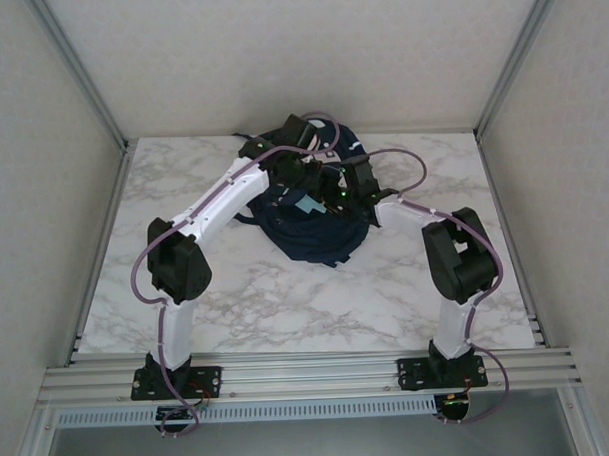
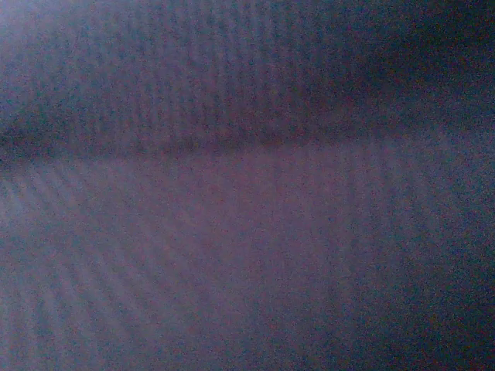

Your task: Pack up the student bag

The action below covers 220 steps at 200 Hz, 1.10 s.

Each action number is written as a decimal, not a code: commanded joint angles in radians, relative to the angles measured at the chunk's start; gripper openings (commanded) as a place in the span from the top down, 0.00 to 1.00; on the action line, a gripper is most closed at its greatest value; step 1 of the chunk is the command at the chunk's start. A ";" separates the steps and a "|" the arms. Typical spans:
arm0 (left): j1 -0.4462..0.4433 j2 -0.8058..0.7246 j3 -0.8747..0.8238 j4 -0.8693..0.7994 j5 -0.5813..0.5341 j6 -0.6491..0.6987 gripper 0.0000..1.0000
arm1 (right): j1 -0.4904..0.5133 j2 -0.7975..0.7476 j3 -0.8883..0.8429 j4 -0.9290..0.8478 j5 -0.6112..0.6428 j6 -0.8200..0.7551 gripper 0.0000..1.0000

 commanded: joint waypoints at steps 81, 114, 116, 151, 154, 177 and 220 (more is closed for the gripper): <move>0.010 -0.096 -0.006 0.051 -0.017 -0.099 0.60 | 0.012 -0.180 -0.004 -0.211 -0.006 -0.134 0.35; 0.065 -0.162 -0.100 0.108 -0.033 -0.139 0.35 | 0.012 -0.325 -0.076 -0.429 0.071 -0.219 0.29; 0.071 -0.168 -0.109 0.114 -0.036 -0.141 0.35 | 0.012 -0.330 -0.079 -0.441 0.073 -0.222 0.28; 0.162 -0.243 -0.276 0.209 -0.124 -0.178 0.28 | 0.011 -0.401 -0.149 -0.533 0.167 -0.229 0.21; 0.171 -0.246 -0.290 0.217 -0.128 -0.182 0.28 | 0.011 -0.403 -0.155 -0.534 0.176 -0.227 0.20; 0.246 -0.245 -0.379 0.274 -0.115 -0.226 0.29 | 0.010 -0.395 -0.182 -0.514 0.209 -0.188 0.15; 0.310 -0.166 -0.470 0.413 -0.015 -0.248 0.33 | 0.009 -0.368 -0.243 -0.444 0.283 -0.131 0.13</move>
